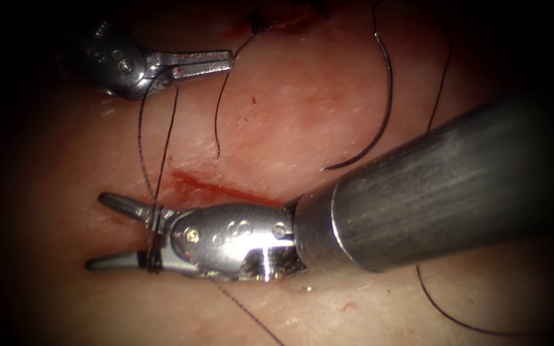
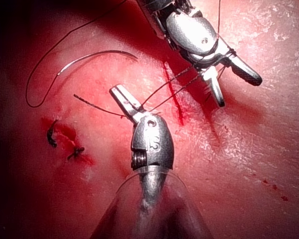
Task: Wound Closure
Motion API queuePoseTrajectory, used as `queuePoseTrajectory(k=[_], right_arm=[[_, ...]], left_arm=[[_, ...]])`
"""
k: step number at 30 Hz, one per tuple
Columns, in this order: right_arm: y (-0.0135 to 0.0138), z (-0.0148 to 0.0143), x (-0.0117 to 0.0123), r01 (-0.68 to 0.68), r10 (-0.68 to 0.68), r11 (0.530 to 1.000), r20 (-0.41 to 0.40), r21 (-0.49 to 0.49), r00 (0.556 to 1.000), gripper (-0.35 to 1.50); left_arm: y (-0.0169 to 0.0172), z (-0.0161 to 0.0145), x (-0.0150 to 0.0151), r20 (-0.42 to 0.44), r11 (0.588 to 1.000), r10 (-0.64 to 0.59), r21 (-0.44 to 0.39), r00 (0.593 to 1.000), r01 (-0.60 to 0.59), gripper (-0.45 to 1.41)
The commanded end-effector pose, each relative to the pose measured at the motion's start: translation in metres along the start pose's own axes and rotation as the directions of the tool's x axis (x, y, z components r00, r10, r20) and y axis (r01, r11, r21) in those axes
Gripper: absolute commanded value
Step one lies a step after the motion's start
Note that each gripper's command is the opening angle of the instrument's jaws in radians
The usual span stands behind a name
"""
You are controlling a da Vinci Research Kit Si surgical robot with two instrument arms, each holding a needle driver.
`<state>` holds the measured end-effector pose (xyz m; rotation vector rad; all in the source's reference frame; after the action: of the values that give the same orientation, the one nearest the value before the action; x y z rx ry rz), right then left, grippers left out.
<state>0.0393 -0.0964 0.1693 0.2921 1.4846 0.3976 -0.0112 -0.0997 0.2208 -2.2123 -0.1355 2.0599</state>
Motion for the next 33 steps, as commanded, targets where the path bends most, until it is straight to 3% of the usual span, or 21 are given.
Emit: queuePoseTrajectory(k=[1, 12, 17, 23, 33], right_arm=[[-0.0008, 0.0002, -0.0005, -0.007, 0.007, 1.0, -0.014, -0.024, 1.0, 0.78], [0.0018, -0.0019, 0.0009, -0.035, 0.013, 0.981, -0.116, -0.19, 0.993, 0.76], [0.0012, -0.0008, 0.0008, -0.028, 0.008, 0.987, -0.122, -0.161, 0.992, 0.64], [0.0012, -0.0005, 0.0013, -0.038, 0.016, 0.986, -0.132, -0.164, 0.991, 0.71], [0.0025, -0.002, 0.0017, -0.057, 0.01, 0.954, -0.159, -0.293, 0.987, 0.73]], left_arm=[[0.0014, 0.0006, -0.0004, -0.009, 1.0, -0.004, -0.001, 1.0, 0.004, -0.45], [0.0025, -0.0007, -0.002, -0.035, 1.0, 0.016, -0.005, 0.999, -0.017, -0.45], [0.0024, -0.0007, -0.0022, -0.037, 1.0, 0.019, -0.004, 0.999, -0.019, -0.45], [0.0026, -0.0008, -0.0023, -0.045, 1.0, 0.02, -0.006, 0.999, -0.02, -0.45], [0.004, -0.0017, -0.0025, -0.052, 1.0, 0.015, -0.013, 0.999, -0.015, -0.45]])
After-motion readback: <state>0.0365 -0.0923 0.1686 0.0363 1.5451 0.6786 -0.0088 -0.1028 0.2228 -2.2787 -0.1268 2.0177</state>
